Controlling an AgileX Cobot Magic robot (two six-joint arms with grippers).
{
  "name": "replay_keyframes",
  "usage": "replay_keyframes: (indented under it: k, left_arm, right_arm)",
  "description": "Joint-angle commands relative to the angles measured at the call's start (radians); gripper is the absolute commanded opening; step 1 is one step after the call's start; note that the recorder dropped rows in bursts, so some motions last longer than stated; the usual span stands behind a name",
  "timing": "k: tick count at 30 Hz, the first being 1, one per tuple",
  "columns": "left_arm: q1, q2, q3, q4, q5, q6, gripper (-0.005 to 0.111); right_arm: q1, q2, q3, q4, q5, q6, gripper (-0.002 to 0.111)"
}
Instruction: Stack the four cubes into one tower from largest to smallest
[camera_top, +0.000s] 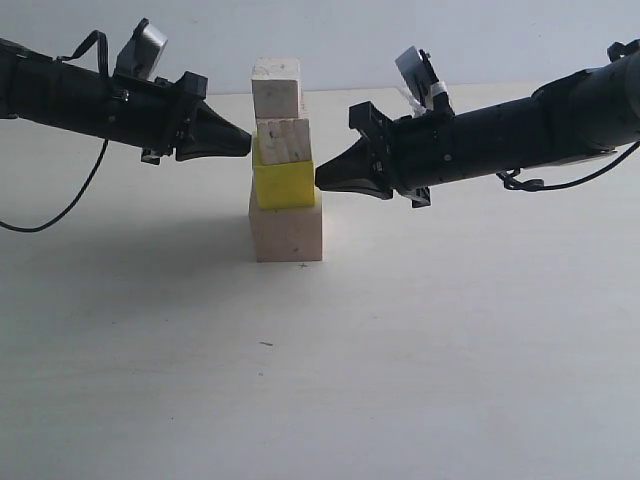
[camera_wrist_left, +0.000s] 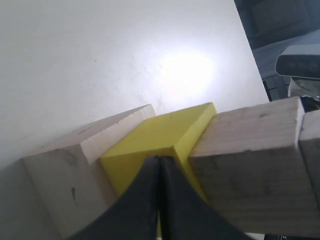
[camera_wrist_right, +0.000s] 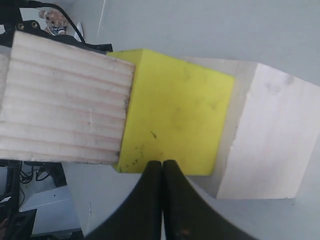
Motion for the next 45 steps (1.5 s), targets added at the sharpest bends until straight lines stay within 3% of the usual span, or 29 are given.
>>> replay_keyframes:
  k: [1, 45]
  left_arm:
    - [-0.006, 0.000, -0.008, -0.012, 0.006, 0.009, 0.000]
    - [-0.019, 0.015, -0.008, -0.008, -0.006, 0.009, 0.000]
  right_arm:
    - [0.002, -0.002, -0.009, 0.005, 0.011, -0.022, 0.000]
    - [0.002, -0.002, -0.009, 0.014, 0.053, -0.056, 0.000]
